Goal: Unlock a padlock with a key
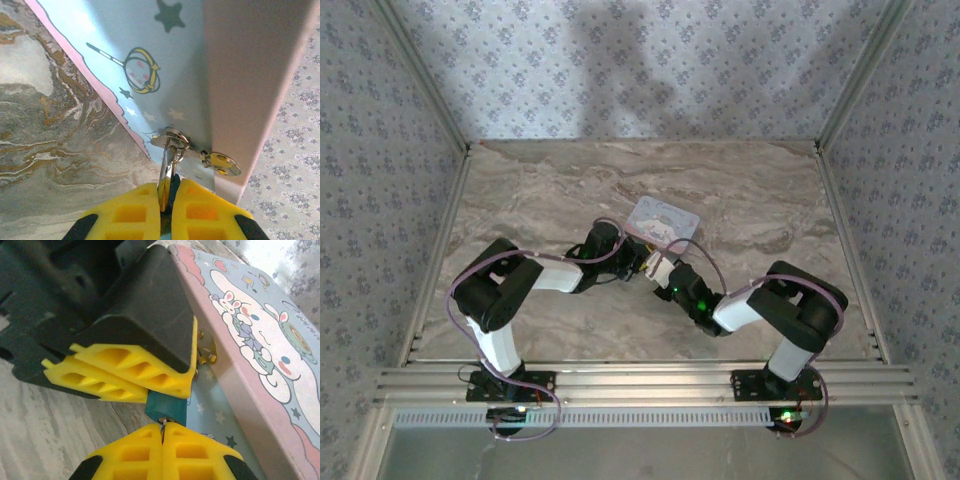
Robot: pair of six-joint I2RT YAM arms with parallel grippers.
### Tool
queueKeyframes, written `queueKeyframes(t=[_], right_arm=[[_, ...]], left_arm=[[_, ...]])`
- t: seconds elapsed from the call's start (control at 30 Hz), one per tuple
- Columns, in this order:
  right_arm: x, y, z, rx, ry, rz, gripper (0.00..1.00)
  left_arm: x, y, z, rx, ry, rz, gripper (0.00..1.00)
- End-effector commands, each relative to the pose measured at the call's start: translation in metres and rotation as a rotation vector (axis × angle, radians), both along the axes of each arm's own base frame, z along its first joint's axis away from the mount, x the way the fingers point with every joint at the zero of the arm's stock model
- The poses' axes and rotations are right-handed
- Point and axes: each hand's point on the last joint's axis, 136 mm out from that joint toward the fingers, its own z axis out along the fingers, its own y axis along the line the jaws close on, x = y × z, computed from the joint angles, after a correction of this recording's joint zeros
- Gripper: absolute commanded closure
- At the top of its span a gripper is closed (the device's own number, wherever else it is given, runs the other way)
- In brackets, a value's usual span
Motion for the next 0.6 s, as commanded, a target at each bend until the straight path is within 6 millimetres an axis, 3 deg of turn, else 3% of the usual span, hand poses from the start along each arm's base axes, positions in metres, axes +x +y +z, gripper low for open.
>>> queueKeyframes(t=[0.0,0.17,0.33,0.57], right_arm=[[0.008,-0.002,0.018,0.183,0.037,-0.071,1.00],[0.006,-0.002,0.012,0.202,0.072,-0.073,1.00],[0.001,-0.005,0.002,0.243,0.128,-0.092,1.00],[-0.010,-0.011,-0.010,0.338,0.210,-0.125,1.00]], left_arm=[[-0.008,-0.007,0.008,-0.011,0.010,-0.047,1.00],[-0.009,-0.007,0.007,-0.002,0.007,-0.051,0.99],[-0.008,-0.004,0.004,0.041,-0.002,-0.056,0.75],[-0.005,0.011,0.006,0.099,-0.031,-0.041,0.64]])
